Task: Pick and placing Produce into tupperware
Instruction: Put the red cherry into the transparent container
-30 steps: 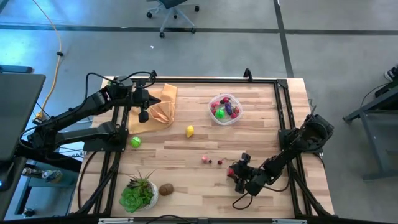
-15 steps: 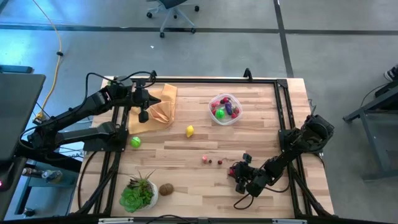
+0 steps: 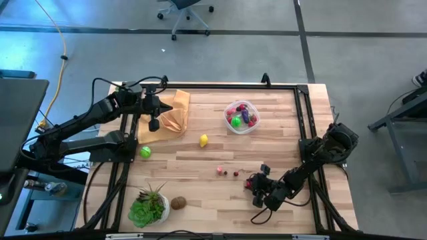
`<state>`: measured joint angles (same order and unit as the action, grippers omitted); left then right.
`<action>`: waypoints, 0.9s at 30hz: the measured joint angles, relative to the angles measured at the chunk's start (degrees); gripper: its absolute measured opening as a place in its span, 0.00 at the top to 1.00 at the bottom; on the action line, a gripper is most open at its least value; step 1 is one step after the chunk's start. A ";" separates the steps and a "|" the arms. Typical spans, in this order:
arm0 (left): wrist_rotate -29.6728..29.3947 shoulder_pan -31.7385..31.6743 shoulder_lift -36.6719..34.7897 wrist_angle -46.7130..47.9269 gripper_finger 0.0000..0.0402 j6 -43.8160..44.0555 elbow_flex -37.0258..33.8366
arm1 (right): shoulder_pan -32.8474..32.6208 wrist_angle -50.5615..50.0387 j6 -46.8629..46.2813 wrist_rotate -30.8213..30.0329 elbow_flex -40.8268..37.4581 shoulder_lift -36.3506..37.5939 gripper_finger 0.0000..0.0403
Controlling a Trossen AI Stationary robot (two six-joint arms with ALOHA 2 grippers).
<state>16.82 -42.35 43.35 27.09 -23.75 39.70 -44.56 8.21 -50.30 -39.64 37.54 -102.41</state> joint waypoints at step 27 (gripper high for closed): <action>0.00 0.00 0.02 0.00 0.99 0.00 -0.02 | -0.04 0.02 2.09 -1.98 0.00 2.97 0.76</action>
<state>16.82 -42.35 43.38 27.09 -23.75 39.68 -44.60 8.23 -48.21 -41.62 37.54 -99.44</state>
